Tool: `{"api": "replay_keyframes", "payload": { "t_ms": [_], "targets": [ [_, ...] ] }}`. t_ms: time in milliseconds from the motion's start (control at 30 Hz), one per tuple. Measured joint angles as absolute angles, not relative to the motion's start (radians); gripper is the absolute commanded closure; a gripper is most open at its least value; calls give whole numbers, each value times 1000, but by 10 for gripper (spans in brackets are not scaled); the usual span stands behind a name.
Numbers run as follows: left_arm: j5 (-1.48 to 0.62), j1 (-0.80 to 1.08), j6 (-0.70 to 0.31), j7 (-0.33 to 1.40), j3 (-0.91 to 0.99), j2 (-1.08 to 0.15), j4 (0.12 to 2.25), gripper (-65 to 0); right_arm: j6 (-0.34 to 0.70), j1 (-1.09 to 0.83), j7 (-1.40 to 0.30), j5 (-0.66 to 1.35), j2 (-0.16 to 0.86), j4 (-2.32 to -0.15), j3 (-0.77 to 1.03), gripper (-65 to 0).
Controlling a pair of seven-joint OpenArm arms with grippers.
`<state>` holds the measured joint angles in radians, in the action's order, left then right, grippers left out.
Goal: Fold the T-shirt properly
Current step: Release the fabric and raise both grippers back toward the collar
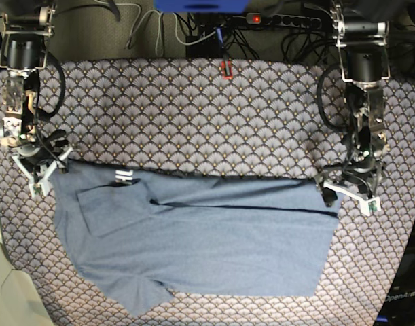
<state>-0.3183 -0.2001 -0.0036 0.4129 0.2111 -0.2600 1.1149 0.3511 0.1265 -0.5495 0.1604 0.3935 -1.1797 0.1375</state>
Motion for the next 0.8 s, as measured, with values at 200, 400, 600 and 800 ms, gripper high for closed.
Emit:
{"api": "replay_keyframes", "payload": {
  "t_ms": [200, 400, 600, 800],
  "targets": [
    [-318, -200, -3, 406, 211, -260, 1061, -574, 352, 136, -511, 176, 394, -1130, 137, -281],
    [-318, -200, -4, 331, 212, -260, 1047, -574, 361, 148, -384, 187, 396, -1045, 137, -46],
    [-318, -214, -1, 323, 208, -254, 986, -573, 361, 148, -381, 187, 397, -1045, 137, 0],
    [-311, -249, -5, 288, 205, -226, 936, -571, 361, 148, -381, 187, 397, -1044, 137, 0]
  ]
}}
